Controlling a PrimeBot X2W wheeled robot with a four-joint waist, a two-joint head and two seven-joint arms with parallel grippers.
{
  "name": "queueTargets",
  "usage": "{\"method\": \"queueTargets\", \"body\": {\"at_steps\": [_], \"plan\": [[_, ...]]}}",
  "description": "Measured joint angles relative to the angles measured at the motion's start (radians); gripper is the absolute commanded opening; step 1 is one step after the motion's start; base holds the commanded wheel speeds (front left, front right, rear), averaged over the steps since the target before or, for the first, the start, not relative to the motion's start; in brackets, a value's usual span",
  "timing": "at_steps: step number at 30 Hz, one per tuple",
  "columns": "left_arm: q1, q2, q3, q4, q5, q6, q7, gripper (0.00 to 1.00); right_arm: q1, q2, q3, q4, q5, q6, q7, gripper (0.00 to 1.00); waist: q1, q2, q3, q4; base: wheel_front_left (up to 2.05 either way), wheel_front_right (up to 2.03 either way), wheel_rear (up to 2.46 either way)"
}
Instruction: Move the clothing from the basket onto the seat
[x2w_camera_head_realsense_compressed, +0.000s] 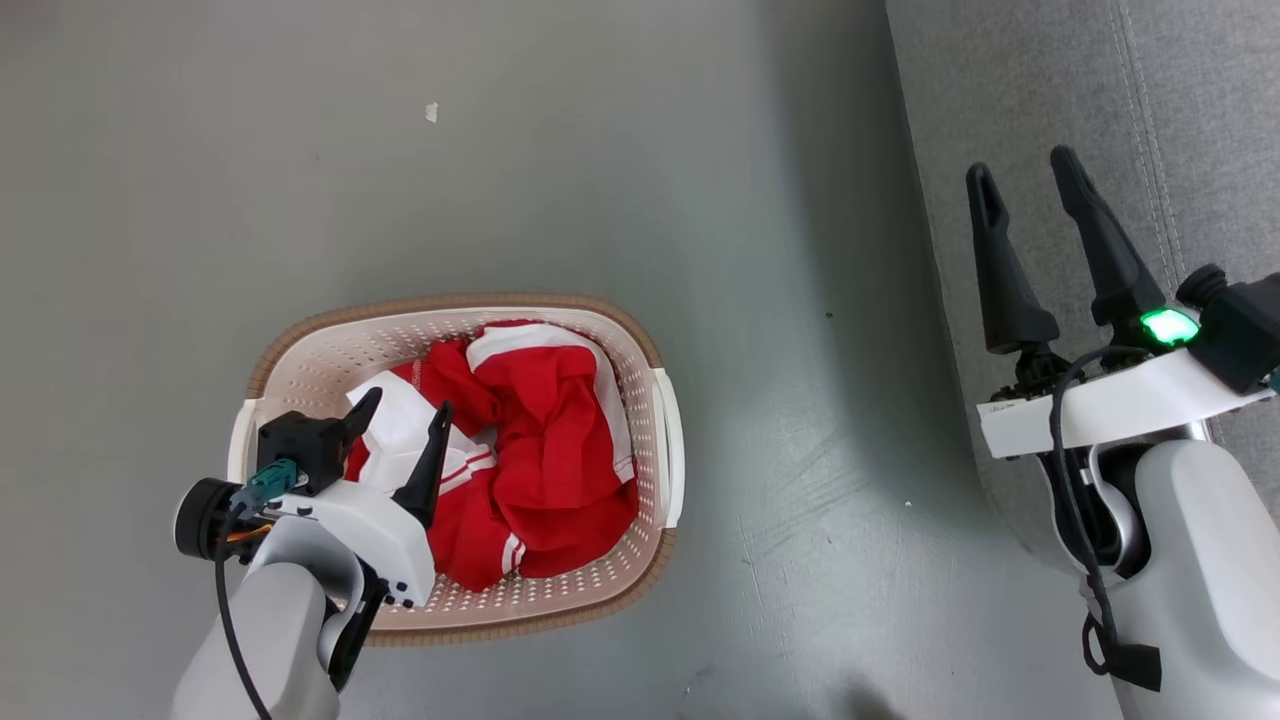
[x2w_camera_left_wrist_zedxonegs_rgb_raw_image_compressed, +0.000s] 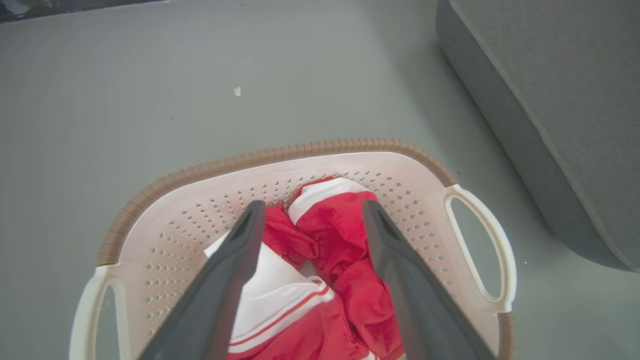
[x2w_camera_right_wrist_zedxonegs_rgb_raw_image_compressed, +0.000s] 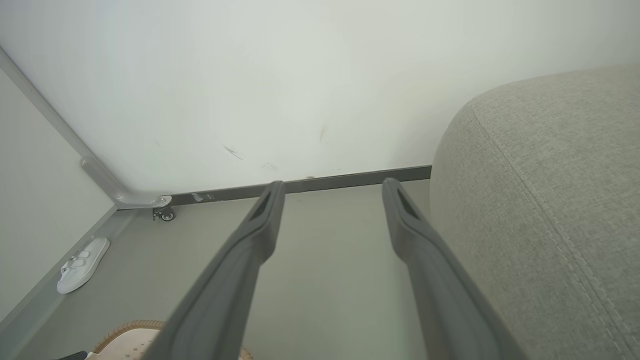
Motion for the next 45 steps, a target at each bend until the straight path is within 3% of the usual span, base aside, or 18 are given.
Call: {"method": "queueTargets", "body": {"at_steps": [17, 45], "plan": [[-0.107, -0.004, -0.058, 0.194, 0.034, -0.001, 0.083, 1.00, -0.045, 0.008, 0.016, -0.013, 0.000, 0.000, 0.000, 1.00, 0.0000, 0.0000, 0.090, -0.043, 0.00, 0.00, 0.00], [-0.251, 0.015, -0.033, 0.403, 0.015, 0.000, 0.199, 1.00, -0.125, 0.015, 0.045, -0.028, 0.021, 0.000, 0.000, 1.00, -0.0001, 0.0000, 0.213, -0.119, 0.00, 0.00, 0.00]]}}
